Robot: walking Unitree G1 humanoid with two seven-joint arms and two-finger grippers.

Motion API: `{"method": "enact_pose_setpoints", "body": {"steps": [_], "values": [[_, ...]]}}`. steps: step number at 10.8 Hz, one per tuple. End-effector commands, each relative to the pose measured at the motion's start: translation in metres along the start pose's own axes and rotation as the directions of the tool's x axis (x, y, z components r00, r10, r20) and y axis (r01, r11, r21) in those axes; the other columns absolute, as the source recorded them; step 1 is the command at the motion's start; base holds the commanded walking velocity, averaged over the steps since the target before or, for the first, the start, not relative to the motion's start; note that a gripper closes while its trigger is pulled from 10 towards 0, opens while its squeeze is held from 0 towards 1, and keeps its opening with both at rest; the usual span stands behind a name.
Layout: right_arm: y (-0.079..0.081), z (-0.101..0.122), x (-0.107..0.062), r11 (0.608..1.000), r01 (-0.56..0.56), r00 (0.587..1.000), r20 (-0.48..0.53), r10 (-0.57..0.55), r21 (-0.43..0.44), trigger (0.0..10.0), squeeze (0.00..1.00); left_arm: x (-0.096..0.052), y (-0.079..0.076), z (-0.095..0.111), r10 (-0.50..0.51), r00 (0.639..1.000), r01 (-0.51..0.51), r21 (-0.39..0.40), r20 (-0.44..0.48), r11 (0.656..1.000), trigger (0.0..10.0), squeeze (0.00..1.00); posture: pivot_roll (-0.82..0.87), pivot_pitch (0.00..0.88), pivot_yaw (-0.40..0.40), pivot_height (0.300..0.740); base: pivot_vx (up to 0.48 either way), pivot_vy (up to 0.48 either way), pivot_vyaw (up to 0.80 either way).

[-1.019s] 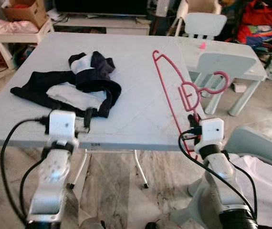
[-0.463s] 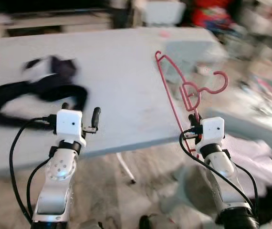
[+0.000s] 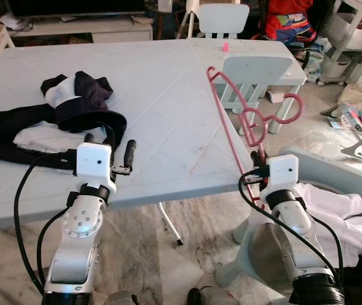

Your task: Hang hanger

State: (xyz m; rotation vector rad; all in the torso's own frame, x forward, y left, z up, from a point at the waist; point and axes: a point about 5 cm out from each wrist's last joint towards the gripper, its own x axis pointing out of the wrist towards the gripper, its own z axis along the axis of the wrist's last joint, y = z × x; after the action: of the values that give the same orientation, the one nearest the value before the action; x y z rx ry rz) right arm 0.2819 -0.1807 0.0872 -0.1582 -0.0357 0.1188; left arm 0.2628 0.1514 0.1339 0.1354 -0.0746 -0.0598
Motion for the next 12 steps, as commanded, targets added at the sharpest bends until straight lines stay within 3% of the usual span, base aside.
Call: {"method": "enact_pose_setpoints", "body": {"steps": [1, 10, 12], "values": [[-0.0007, -0.0016, -0.0002, 1.000, -0.003, 1.000, -0.013, 0.003, 0.002, 10.0, 0.00, -0.0014, -0.0026, 0.0015, -0.021, 1.000, 0.021, 0.001, -0.003, 1.000, 10.0, 0.00, 0.01, 0.000, -0.026, 0.740, -0.311, 0.000, 0.00], [-0.0074, 0.0007, 0.0030, 1.000, 0.010, 1.000, -0.012, -0.010, -0.011, 10.0, 0.00, -0.0002, -0.0067, 0.0002, -0.037, 0.999, 0.037, -0.004, -0.013, 0.999, 10.0, 0.00, 0.00, 0.000, -0.029, 0.740, -0.299, 0.000, 0.00], [-0.0075, 0.0009, 0.0046, 1.000, 0.009, 1.000, -0.013, -0.009, -0.012, 10.0, 0.00, 0.0006, -0.0083, 0.0005, -0.040, 0.999, 0.040, -0.010, -0.012, 0.999, 10.0, 0.00, 0.00, 0.000, -0.030, 0.740, -0.285, 0.000, -0.80]]}}
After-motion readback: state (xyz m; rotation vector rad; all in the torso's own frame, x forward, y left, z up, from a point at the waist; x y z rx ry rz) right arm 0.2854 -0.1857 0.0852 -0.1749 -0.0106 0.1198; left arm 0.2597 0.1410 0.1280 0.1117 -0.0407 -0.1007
